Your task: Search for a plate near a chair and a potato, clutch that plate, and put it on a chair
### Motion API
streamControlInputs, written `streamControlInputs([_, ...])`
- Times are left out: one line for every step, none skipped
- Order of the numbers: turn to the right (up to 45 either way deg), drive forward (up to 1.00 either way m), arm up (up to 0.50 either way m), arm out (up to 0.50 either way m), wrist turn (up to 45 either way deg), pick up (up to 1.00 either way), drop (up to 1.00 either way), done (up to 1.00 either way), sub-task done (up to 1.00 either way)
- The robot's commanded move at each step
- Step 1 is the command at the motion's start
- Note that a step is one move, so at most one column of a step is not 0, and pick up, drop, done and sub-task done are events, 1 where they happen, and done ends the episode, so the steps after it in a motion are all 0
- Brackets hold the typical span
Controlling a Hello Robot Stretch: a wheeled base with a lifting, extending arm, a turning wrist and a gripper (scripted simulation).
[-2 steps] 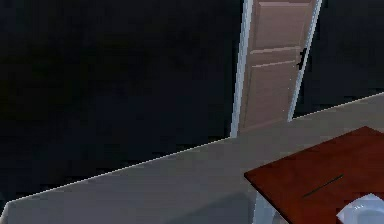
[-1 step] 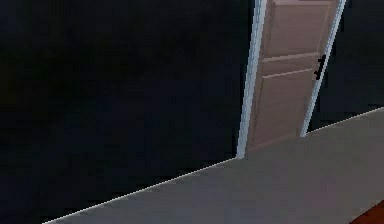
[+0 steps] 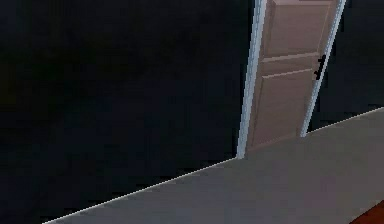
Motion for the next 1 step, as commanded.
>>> streamControlInputs([0.0,0.00,0.38,0.00,0.0,0.00,0.00,0.00,0.00])
